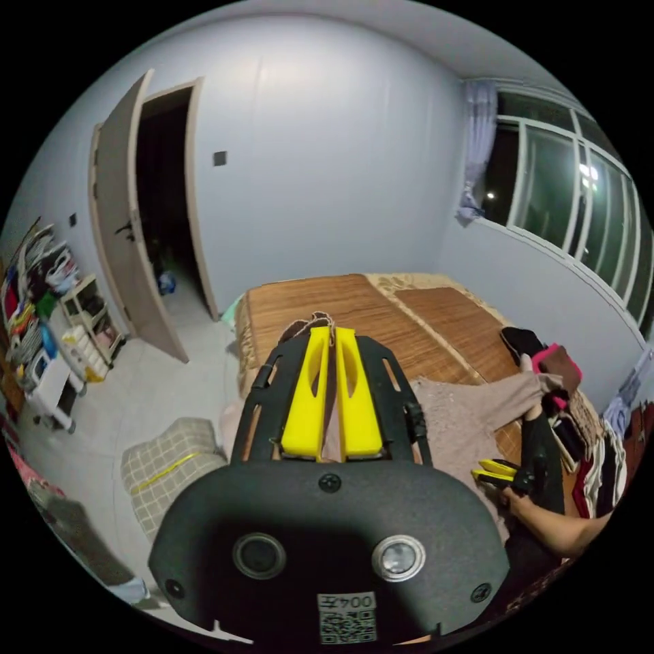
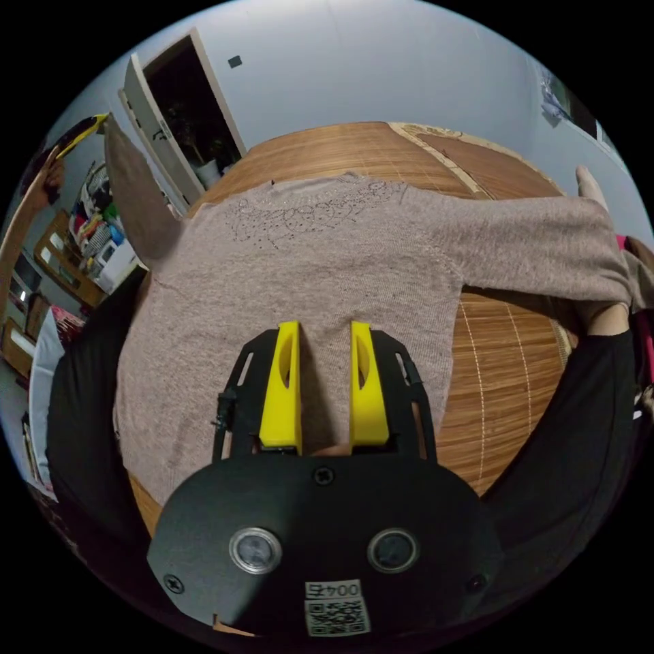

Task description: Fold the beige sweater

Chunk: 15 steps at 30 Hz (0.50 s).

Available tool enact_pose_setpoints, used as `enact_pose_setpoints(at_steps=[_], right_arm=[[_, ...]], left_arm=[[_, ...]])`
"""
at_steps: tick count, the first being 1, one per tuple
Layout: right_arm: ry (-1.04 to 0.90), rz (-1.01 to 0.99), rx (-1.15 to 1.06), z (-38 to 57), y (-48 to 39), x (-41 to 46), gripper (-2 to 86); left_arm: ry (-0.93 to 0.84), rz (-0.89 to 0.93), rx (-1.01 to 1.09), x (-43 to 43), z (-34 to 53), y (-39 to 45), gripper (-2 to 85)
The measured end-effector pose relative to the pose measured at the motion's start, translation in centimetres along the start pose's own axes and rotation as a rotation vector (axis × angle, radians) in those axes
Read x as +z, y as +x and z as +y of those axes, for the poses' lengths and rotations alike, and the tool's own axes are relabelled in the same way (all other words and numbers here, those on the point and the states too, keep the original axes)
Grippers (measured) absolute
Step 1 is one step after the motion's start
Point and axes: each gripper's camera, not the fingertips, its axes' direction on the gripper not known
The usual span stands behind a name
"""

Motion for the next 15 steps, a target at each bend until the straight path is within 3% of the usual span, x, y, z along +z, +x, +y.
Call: enact_pose_setpoints(at_steps=[10,15], right_arm=[[0.034,-0.333,0.205,-2.8,7.6,-4.8,12.2],[0.047,-0.397,0.255,-4.0,9.6,-6.5,11.9]], left_arm=[[-0.042,0.397,0.241,9.7,7.4,24.8,2.0],[-0.091,0.261,0.313,11.9,13.7,24.1,3.3]])
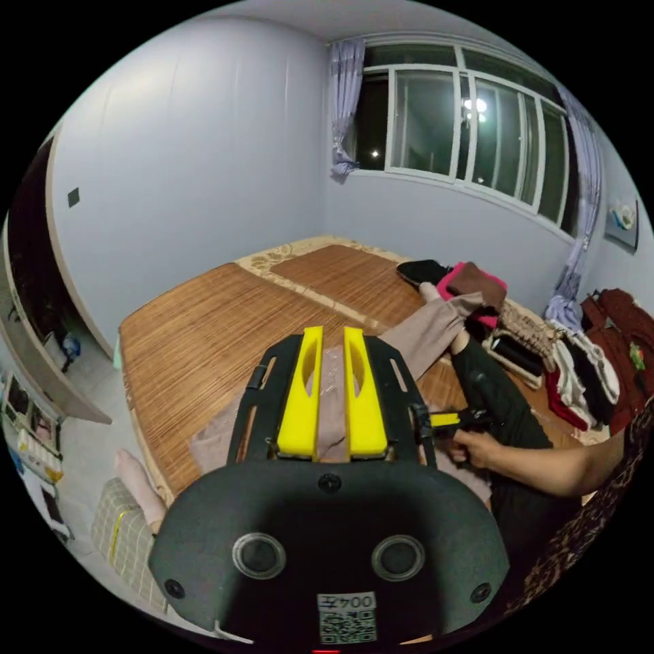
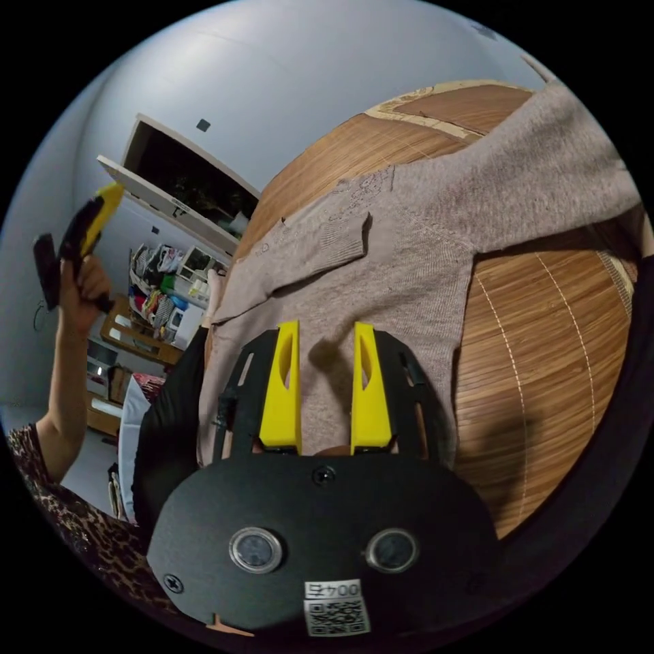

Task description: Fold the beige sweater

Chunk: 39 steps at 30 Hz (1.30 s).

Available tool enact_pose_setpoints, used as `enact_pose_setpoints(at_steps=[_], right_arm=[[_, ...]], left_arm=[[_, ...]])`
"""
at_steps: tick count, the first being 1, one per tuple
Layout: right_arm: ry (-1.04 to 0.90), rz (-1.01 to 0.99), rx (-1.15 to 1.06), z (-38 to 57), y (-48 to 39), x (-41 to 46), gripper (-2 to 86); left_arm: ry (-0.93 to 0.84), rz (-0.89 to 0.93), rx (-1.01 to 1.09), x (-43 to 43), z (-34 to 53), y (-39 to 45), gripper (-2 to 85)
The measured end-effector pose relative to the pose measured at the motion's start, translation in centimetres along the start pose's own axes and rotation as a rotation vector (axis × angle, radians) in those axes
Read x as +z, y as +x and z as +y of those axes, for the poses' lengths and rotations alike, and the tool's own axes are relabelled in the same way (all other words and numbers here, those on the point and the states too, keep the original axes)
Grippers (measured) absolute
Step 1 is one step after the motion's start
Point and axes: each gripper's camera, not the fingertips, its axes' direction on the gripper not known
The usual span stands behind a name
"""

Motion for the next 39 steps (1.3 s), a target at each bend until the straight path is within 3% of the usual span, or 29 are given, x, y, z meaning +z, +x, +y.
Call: enact_pose_setpoints(at_steps=[4,7,13,18,30,39], right_arm=[[0.013,-0.046,0.033,-1.2,0.5,-1.5,11.5],[0.026,-0.082,0.057,-1.9,0.9,-2.6,11.4],[0.147,-0.147,0.066,-2.7,0.7,-7.0,11.5],[0.169,-0.097,0.056,-4.4,0.4,-8.9,11.5],[0.071,-0.082,0.185,-13.3,1.6,-6.6,12.5],[0.019,-0.044,0.217,-16.2,1.1,-4.0,12.0]], left_arm=[[-0.234,-0.208,0.004,4.8,10.7,-5.1,6.0],[-0.377,-0.254,-0.057,7.9,19.0,-8.9,7.3],[-0.425,-0.282,-0.131,11.6,27.5,-11.8,8.0],[-0.417,-0.282,-0.097,13.3,28.4,-13.2,8.1],[-0.589,-0.162,-0.187,18.4,30.7,-21.5,6.8],[-0.537,-0.157,-0.243,17.8,31.4,-26.6,2.3]])
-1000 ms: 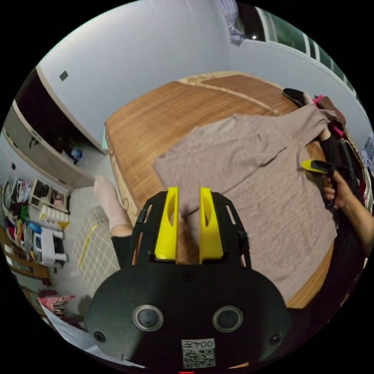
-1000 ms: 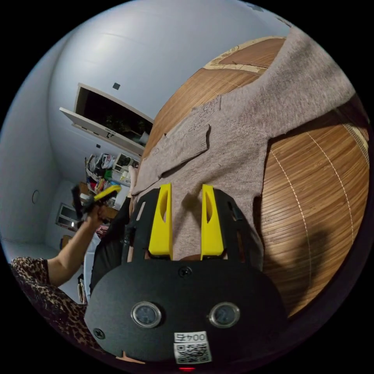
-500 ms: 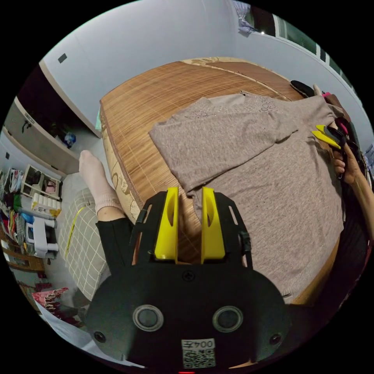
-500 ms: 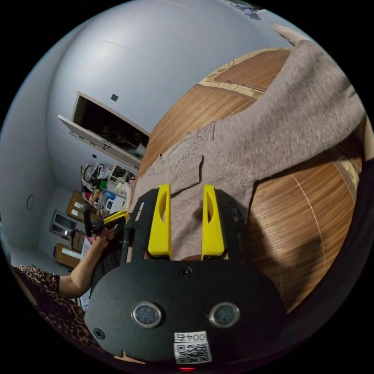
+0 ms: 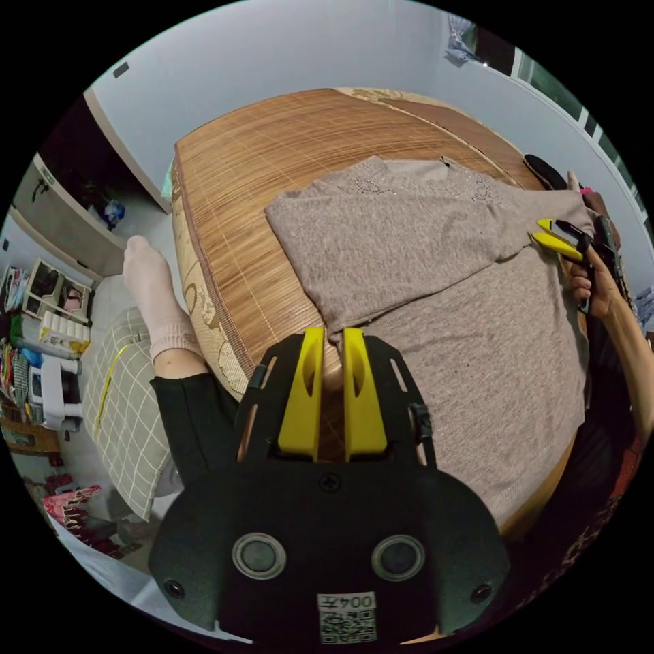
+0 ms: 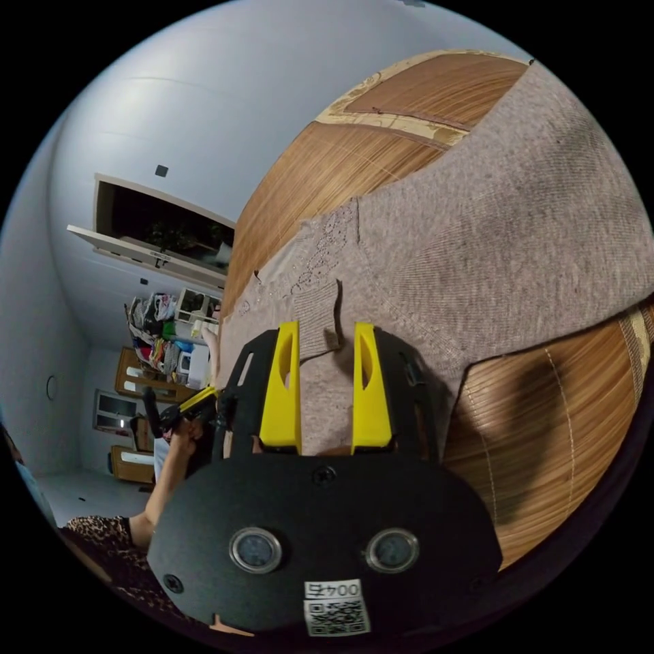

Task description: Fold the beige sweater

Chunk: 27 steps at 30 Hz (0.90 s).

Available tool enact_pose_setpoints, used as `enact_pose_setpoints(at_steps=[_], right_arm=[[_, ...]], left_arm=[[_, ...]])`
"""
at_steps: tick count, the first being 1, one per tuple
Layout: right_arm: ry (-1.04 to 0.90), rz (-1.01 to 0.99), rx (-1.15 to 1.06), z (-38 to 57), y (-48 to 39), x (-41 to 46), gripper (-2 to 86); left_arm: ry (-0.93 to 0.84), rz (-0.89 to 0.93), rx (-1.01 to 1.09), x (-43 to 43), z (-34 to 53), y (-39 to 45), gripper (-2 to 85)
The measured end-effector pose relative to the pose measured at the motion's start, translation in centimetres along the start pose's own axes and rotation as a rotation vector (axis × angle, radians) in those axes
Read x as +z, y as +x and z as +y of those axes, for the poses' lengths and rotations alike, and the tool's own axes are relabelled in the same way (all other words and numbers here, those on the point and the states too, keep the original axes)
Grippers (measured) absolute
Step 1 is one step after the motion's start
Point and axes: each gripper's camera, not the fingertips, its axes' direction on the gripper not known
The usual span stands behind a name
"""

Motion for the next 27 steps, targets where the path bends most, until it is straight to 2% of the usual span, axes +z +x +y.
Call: enact_pose_setpoints(at_steps=[5,8,11,13,15,21,27], right_arm=[[-0.033,0.037,-0.032,0.8,-1.0,2.3,10.1],[-0.076,0.052,-0.055,0.5,-1.8,3.8,4.5],[-0.082,0.074,-0.171,0.1,-5.7,3.8,1.3],[-0.012,0.192,-0.322,0.7,-10.5,2.3,0.3],[-0.016,0.31,-0.354,1.3,-11.5,2.7,0.0],[-0.183,0.381,-0.263,3.6,-5.3,8.6,0.3],[-0.147,0.378,-0.295,5.6,-3.7,11.0,2.8]], left_arm=[[0.003,0.021,-0.005,0.3,-0.2,-2.2,1.9],[-0.001,-0.006,0.013,0.3,-0.3,-2.9,1.8],[0.005,-0.03,0.029,0.2,-0.3,-3.6,1.7],[-0.022,-0.049,0.031,0.5,-0.4,-4.3,1.6],[-0.037,-0.065,0.033,0.8,-0.5,-4.8,1.6],[-0.046,-0.118,0.055,0.6,-0.4,-5.9,1.9],[-0.048,-0.12,0.064,0.2,-0.1,-7.8,2.3]])
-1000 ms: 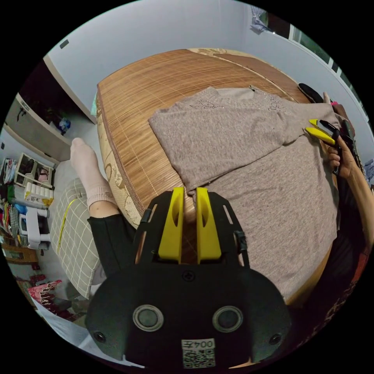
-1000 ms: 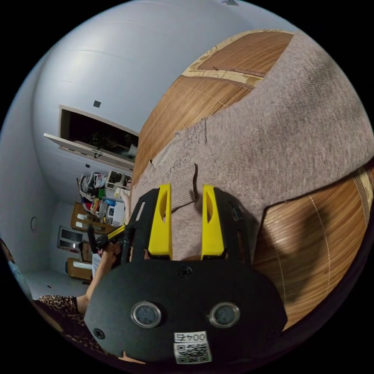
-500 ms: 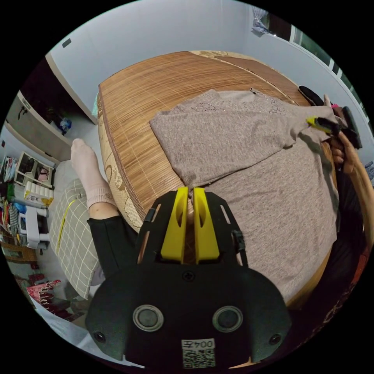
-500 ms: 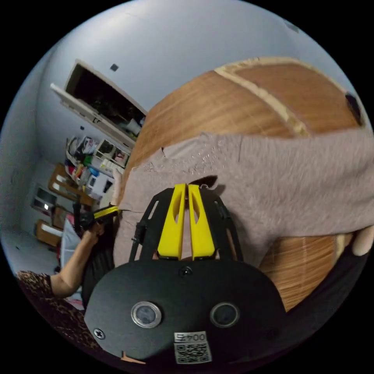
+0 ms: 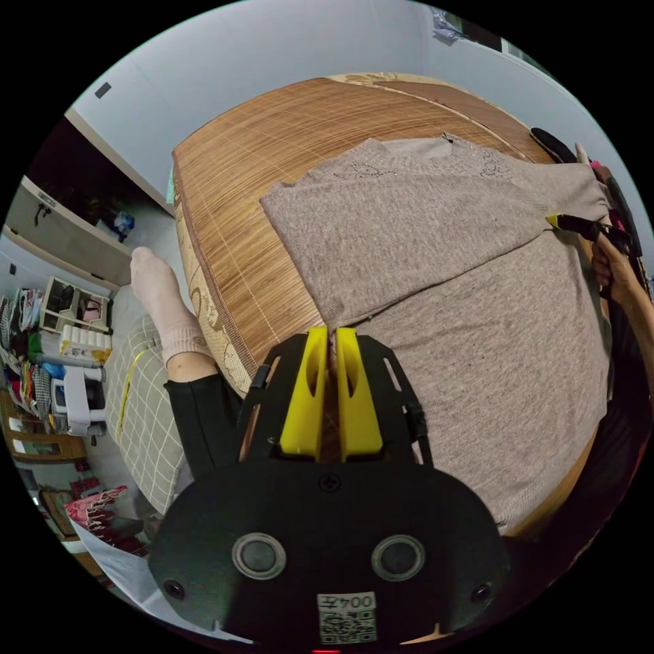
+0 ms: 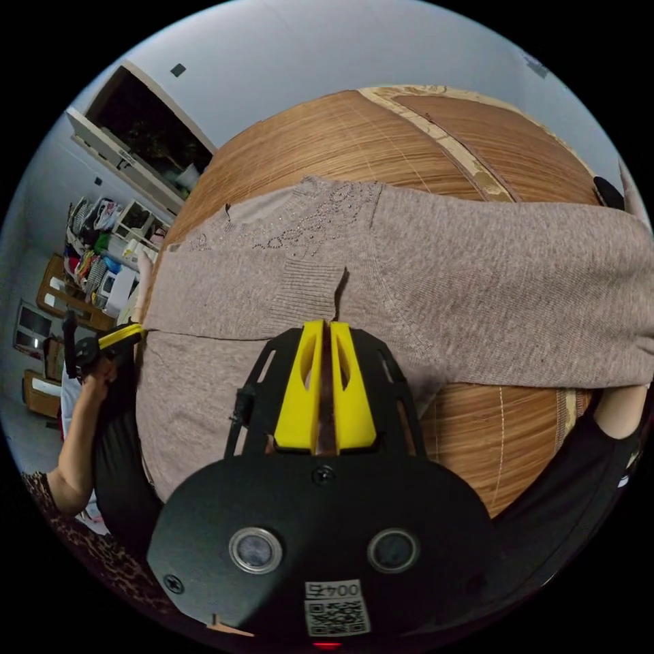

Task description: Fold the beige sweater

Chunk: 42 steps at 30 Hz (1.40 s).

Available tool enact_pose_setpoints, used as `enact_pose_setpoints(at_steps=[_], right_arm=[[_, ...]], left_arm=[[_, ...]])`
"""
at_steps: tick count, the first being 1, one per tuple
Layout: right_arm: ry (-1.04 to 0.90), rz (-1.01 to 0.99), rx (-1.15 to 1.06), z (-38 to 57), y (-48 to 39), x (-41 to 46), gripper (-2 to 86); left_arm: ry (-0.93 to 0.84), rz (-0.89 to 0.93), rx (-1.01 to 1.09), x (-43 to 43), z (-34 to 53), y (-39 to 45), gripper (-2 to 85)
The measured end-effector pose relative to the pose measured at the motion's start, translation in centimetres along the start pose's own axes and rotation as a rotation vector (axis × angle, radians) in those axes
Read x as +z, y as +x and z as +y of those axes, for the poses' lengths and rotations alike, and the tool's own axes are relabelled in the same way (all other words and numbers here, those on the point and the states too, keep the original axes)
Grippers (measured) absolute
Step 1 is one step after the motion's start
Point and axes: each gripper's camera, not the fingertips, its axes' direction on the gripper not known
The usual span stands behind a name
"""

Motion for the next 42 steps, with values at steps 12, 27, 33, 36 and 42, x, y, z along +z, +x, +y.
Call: enact_pose_setpoints(at_steps=[12,27,33,36,42], right_arm=[[0.13,0.142,-0.091,5.3,-3.9,0.1,8.4],[0.133,0.266,-0.209,9.3,-5.8,10.1,9.8],[0.138,0.248,-0.201,10.4,-4.6,11.4,9.8],[0.142,0.266,-0.209,11.0,-4.5,12.1,9.8],[0.148,0.272,-0.212,11.8,-3.6,13.0,9.8]], left_arm=[[0.119,-0.029,-0.043,-4.5,3.7,-5.7,6.3],[0.322,0.089,-0.105,-6.7,1.3,-9.0,9.6],[0.322,-0.006,-0.081,-3.3,-6.4,-6.9,11.1],[0.284,-0.043,-0.089,-1.0,-8.7,-7.3,12.2],[0.219,-0.012,-0.189,2.7,-9.4,-11.5,14.6]])
